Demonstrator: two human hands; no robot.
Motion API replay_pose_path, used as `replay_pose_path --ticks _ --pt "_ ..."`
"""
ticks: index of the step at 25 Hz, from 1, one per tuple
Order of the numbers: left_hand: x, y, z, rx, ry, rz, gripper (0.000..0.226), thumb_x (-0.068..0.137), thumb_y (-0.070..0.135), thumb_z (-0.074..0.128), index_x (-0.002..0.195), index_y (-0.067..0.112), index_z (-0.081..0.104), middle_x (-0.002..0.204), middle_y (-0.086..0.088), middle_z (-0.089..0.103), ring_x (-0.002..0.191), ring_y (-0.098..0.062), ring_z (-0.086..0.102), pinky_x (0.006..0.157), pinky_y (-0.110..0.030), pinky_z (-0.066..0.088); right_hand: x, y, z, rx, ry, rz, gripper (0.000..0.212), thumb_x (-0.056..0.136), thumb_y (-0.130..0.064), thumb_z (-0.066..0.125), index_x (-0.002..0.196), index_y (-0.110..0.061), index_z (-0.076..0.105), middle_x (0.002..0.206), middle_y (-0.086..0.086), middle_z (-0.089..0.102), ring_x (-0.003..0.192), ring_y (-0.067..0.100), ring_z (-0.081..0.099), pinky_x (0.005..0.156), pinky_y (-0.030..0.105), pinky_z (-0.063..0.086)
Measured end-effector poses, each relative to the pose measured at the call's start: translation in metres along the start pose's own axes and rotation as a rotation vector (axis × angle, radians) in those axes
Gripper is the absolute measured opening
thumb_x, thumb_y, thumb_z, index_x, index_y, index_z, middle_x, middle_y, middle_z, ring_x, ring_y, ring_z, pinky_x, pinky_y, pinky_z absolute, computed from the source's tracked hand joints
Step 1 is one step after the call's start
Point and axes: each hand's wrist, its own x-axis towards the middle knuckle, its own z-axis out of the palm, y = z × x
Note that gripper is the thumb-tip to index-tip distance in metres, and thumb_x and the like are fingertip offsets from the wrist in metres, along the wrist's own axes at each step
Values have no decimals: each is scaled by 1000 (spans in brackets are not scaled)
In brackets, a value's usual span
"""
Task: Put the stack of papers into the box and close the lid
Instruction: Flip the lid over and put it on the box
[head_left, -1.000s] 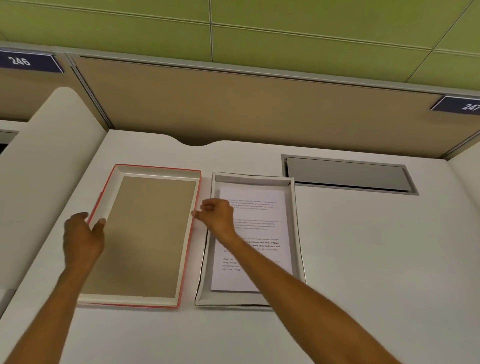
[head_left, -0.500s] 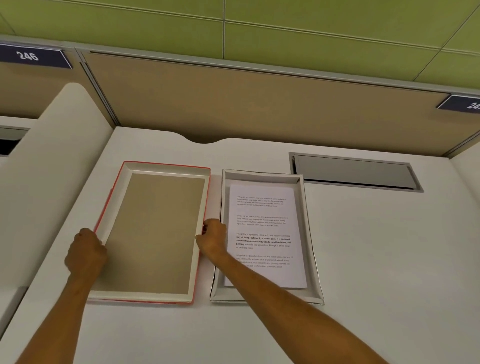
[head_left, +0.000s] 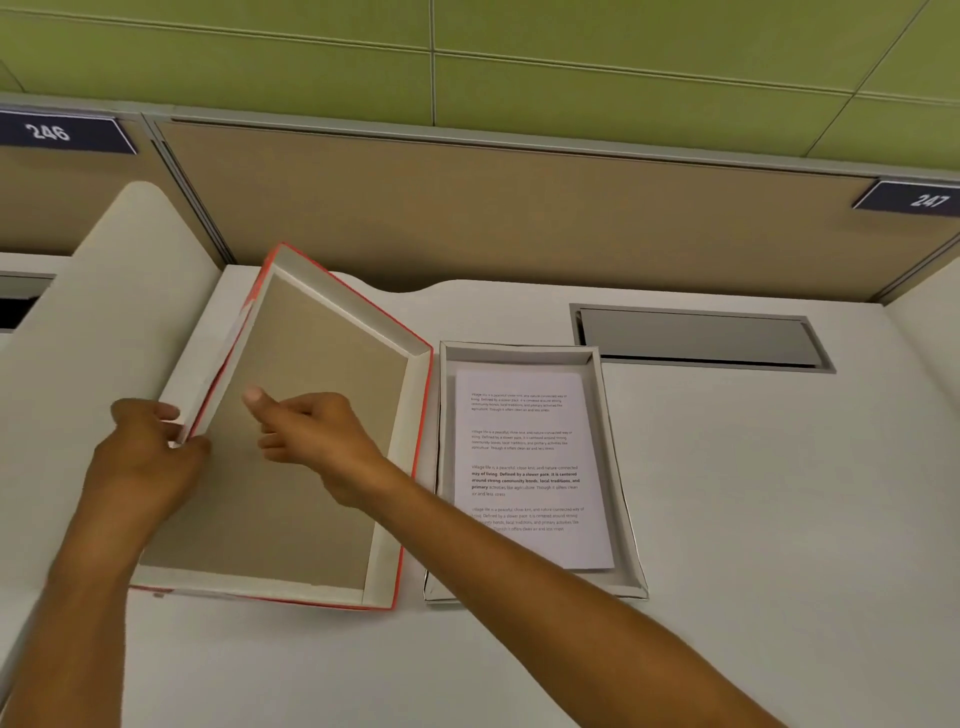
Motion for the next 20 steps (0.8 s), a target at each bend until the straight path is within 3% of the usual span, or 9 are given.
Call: replay_pose_path --ticks 2,6,8,10,12,14,17,20 --pt "-19 16 0 -15 -21 90 52 89 15 69 128 5 38 109 -7 52 93 -34 54 84 -50 49 -7 -17 6 101 -95 13 56 88 -44 66 109 8 65 113 27 67 104 35 68 74 26 58" --pt "-45 33 -2 -164 -160 157 68 84 20 75 138 9 34 121 -1 48 104 -26 52 85 -43 46 -9 -30 -2 185 -42 29 33 90 -14 67 115 7 63 116 25 67 103 39 68 80 38 59" --pt "-55 40 -11 -245 -265 179 81 74 39 82 138 18 36 124 2 48 109 -24 52 90 -47 49 -11 -33 -10 164 4 47 28 89 -8 66 113 6 64 115 23 68 102 37 69 75 33 59" --pt "-61 45 -19 -253 -328 173 90 54 64 77 129 32 40 125 4 51 109 -25 55 93 -53 50 -16 -35 -16 128 14 37 21 90 -6 64 109 5 65 110 20 69 103 35 69 71 28 57" --pt "-52 39 -22 -300 -345 151 70 60 72 74 117 44 46 127 3 56 109 -29 60 97 -59 49 -22 -38 -20 125 9 31 23 91 -5 61 112 5 64 115 20 67 106 37 67 70 27 55" --pt "-35 28 -23 -435 -384 122 48 67 65 72 109 52 55 130 -4 62 106 -35 65 94 -68 48 -26 -40 -24 99 11 9 27 92 -3 60 118 6 60 126 21 63 110 38 65 74 30 54" --pt "-28 26 -13 -571 -343 83 75 63 81 60 123 35 56 125 -6 67 108 -37 65 95 -66 48 -33 -46 -33 52 58 -30 27 91 -2 60 117 5 60 129 20 61 114 37 63 81 33 54" --pt "-39 41 13 -552 -357 50 85 78 76 42 137 15 50 129 -10 63 118 -38 60 104 -56 43 -44 -54 -47 68 101 -54 28 91 -6 63 118 2 59 131 18 61 117 35 62 92 40 55"
